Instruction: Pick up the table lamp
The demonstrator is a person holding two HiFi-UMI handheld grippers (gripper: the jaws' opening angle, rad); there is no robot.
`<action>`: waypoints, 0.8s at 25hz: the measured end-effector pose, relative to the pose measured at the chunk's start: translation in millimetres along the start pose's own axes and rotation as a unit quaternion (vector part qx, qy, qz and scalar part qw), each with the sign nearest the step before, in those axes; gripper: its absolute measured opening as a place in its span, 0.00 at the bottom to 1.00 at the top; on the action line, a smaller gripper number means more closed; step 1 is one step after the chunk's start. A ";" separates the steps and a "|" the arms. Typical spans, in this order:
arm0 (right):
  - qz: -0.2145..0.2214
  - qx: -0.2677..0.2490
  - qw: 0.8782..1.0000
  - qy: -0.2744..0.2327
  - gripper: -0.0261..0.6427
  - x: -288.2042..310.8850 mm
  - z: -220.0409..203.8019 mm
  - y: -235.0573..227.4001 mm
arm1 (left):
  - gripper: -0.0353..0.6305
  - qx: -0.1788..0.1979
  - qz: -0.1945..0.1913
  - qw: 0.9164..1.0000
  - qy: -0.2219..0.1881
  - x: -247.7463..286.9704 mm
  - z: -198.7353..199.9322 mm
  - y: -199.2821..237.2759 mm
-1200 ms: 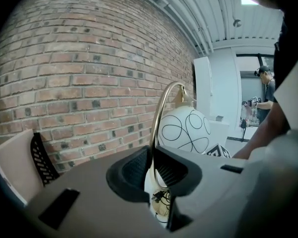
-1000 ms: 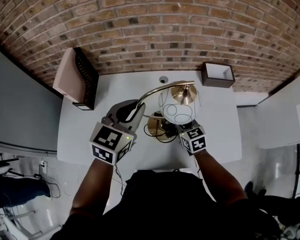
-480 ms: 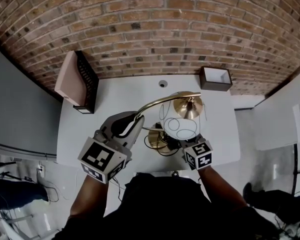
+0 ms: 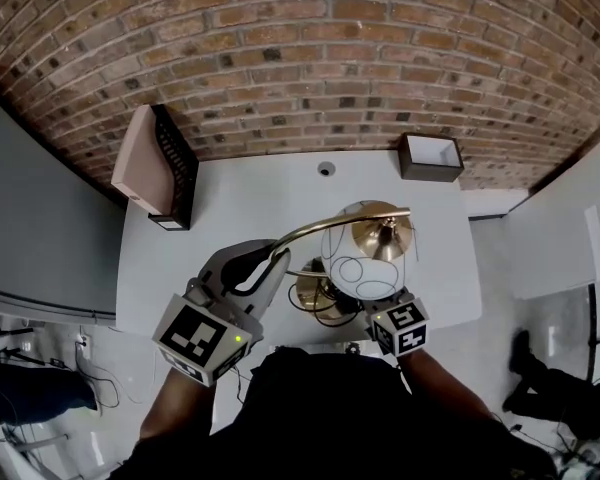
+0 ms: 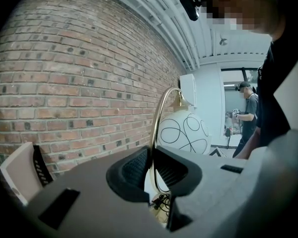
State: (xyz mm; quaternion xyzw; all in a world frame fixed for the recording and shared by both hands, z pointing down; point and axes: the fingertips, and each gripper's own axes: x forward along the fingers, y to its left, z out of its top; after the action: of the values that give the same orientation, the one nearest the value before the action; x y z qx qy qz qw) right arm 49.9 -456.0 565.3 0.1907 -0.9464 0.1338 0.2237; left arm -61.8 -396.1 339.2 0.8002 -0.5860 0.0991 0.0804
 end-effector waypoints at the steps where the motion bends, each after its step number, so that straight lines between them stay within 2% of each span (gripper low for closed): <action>1: -0.001 0.003 1.000 -0.001 0.12 -0.5 -0.2 0.2 | 0.11 -0.001 -0.002 1.000 0.000 -0.8 -0.3 -1.1; 20: -0.004 -0.003 1.000 -0.008 0.12 -6.4 0.9 -0.6 | 0.11 0.005 -0.001 1.000 -0.001 -4.2 2.3 -8.7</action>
State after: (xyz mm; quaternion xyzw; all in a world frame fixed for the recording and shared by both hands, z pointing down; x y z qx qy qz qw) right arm 55.1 -454.9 561.6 0.1948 -0.9479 0.1285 0.2169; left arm -54.6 -390.2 335.8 0.8013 -0.5848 0.1012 0.0757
